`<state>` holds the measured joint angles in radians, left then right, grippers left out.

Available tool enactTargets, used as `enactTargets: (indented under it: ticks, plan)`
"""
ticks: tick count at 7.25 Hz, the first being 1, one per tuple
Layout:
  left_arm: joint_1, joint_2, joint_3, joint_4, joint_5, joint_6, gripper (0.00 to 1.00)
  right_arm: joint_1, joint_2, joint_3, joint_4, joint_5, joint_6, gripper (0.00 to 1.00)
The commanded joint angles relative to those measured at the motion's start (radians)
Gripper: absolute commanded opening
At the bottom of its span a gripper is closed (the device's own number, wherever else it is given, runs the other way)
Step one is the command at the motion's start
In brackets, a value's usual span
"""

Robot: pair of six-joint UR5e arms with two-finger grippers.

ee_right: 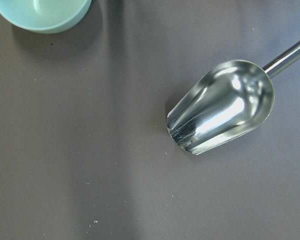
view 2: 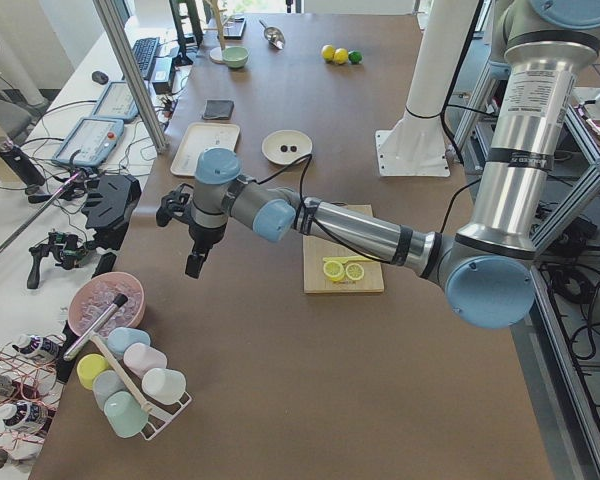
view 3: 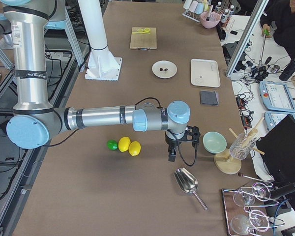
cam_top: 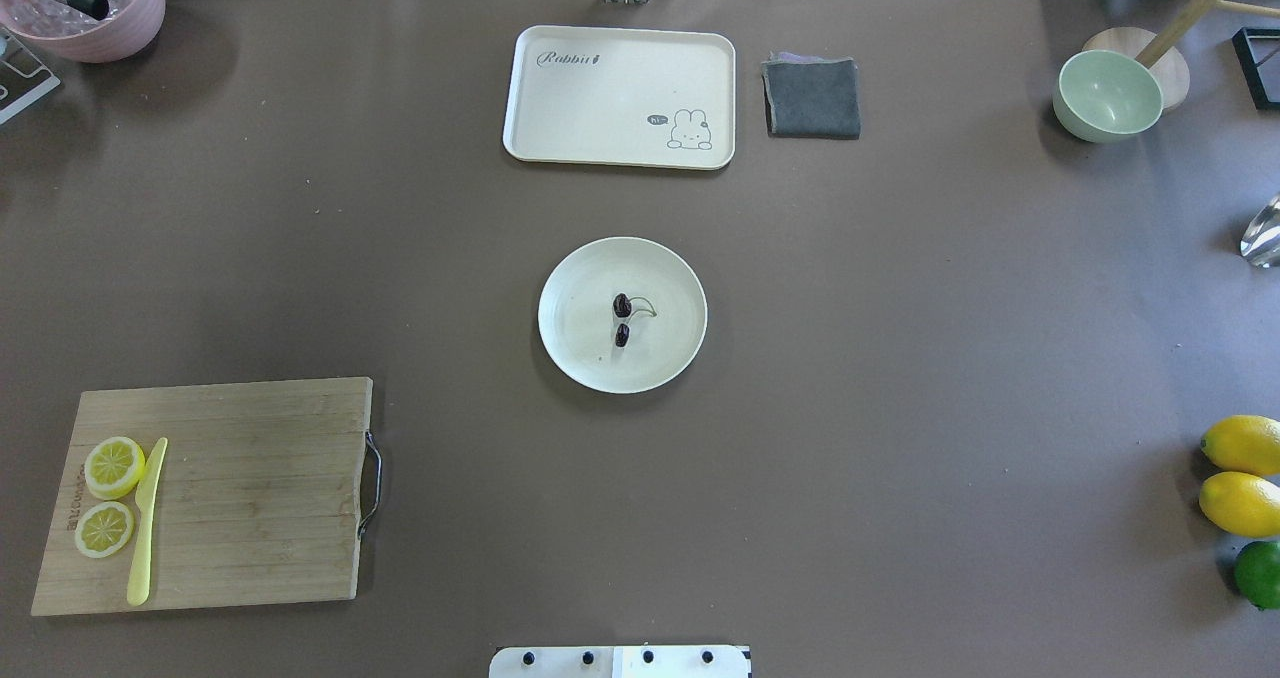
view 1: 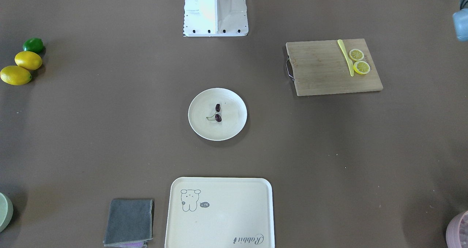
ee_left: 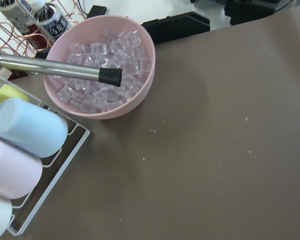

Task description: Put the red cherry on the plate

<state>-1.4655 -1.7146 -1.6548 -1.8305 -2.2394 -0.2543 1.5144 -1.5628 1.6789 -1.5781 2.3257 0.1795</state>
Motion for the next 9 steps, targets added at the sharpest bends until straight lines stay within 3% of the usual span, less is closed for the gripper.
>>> enactTargets:
  ticks: [1,3,9]
  plan:
    - [-0.075,0.102,0.006,-0.006,-0.065,0.073,0.99,0.001,0.009,0.001,0.000,-0.005,0.005,1.00]
    - [-0.079,0.138,0.009,-0.003,-0.126,0.072,0.99,0.003,0.007,0.002,0.000,0.000,0.005,1.00]
    - [-0.087,0.155,0.006,0.000,-0.123,0.070,0.99,0.012,-0.003,0.021,0.000,0.006,0.005,1.00]
